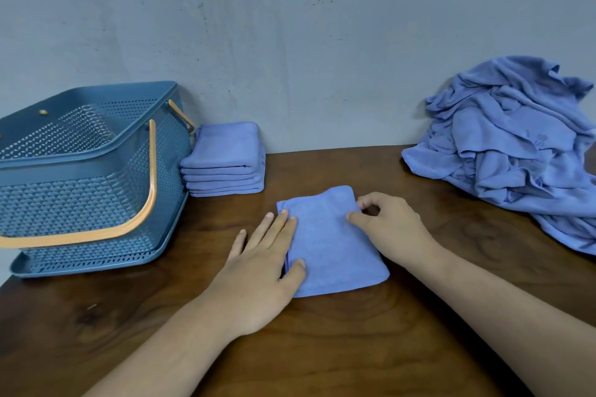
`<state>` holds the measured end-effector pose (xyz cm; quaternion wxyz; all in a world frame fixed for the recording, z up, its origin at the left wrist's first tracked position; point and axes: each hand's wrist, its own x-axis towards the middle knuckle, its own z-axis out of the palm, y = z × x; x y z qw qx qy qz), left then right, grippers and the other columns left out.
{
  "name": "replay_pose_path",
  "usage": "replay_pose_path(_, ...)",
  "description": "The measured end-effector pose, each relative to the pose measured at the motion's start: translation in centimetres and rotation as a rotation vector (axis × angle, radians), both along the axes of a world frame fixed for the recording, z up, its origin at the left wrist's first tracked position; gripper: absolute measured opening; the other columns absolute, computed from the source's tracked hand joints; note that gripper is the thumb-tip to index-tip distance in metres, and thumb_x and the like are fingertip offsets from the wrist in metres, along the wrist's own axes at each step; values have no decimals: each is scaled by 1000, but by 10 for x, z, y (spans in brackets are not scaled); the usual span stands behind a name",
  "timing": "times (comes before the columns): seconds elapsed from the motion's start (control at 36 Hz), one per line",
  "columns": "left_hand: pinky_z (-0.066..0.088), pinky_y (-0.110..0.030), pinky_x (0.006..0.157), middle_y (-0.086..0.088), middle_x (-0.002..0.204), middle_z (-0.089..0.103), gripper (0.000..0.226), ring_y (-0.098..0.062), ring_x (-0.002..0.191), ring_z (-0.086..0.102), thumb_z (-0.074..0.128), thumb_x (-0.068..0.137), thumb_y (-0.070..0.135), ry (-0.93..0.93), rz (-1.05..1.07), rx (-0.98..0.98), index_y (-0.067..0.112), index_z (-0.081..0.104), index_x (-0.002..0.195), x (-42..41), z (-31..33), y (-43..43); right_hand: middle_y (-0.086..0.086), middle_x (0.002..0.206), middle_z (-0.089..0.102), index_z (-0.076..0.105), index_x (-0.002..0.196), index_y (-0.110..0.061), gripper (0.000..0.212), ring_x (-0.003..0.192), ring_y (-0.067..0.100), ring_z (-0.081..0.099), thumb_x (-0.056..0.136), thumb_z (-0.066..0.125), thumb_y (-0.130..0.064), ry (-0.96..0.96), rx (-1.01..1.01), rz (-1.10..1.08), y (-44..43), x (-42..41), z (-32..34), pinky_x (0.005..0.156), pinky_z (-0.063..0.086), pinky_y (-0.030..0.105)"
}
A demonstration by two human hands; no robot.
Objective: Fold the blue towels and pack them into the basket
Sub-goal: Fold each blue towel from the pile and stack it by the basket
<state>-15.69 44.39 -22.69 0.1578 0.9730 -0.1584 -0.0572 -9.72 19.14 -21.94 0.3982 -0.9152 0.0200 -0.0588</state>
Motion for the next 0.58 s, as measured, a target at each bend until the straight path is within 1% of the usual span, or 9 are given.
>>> replay_pose_path(0.08, -9, -38, 132, 28, 168, -25, 72, 10, 150, -31, 29, 108, 56, -5, 18, -54, 42, -8, 167, 1, 0, 0, -6, 86, 74, 64, 92, -30, 11, 81, 22, 68, 95, 67, -40, -15, 196, 50, 5, -5, 3, 84, 56, 54)
replay_pose_path(0.17, -1, -35, 133, 29, 170, -15, 85, 11, 154, -19, 47, 104, 58, -23, 74, -235, 39, -6, 168, 3, -1, 2, 0, 92, 78, 60, 103, -22, 8, 91, 30, 73, 101, 67, -26, -50, 403, 114, 10, -12, 9, 88, 57, 56)
replay_pose_path(0.25, 16, -21, 124, 32, 166, 12, 103, 11, 153, 9, 67, 92, 63, -25, 214, -610, 39, 4, 168, 8, 0, 2, 5, 110, 79, 59, 118, -18, 16, 104, 34, 74, 104, 67, -17, -87, 644, 209, 14, -20, 16, 95, 56, 58)
replay_pose_path(0.28, 21, -20, 122, 30, 166, 19, 111, 11, 151, 18, 73, 84, 69, -14, 262, -759, 39, 9, 168, 11, 2, 2, 7, 116, 78, 59, 124, -17, 21, 109, 33, 74, 104, 66, -14, -101, 718, 239, 15, -22, 19, 98, 57, 57)
replay_pose_path(0.33, 28, -31, 126, 19, 167, 34, 126, 6, 150, 33, 82, 67, 76, 33, 313, -1072, 36, 18, 168, 16, 6, -1, 9, 123, 76, 58, 130, -15, 28, 115, 33, 72, 103, 65, -11, -135, 829, 283, 18, -27, 25, 100, 56, 54)
replay_pose_path(0.39, 35, -43, 125, 9, 159, 51, 110, -5, 147, 47, 85, 77, 61, 109, 246, -1333, 25, 31, 166, 15, 8, -3, 9, 127, 74, 58, 133, -14, 31, 118, 33, 71, 103, 64, -9, -170, 901, 312, 21, -32, 29, 101, 56, 53)
replay_pose_path(0.44, 44, -45, 119, -1, 149, 63, 75, -18, 139, 58, 76, 93, 38, 216, 140, -1501, 14, 45, 157, 6, 18, -10, 10, 129, 74, 58, 134, -14, 32, 120, 33, 70, 103, 63, -7, -196, 943, 336, 24, -35, 31, 101, 57, 51)
replay_pose_path(0.5, 51, -42, 113, -7, 146, 66, 53, -24, 136, 62, 66, 100, 29, 293, 69, -1565, 13, 55, 149, -4, 26, -16, 8, 128, 74, 59, 134, -15, 32, 119, 30, 71, 103, 63, -6, -218, 940, 347, 28, -39, 31, 97, 60, 45)
replay_pose_path(0.58, 48, -48, 113, -7, 142, 68, 38, -27, 134, 63, 60, 108, 22, 209, 93, -1550, 14, 59, 146, -6, 26, -19, 2, 123, 76, 56, 136, -19, 35, 113, 24, 74, 104, 64, -8, -252, 835, 318, 34, -42, 28, 91, 63, 39)
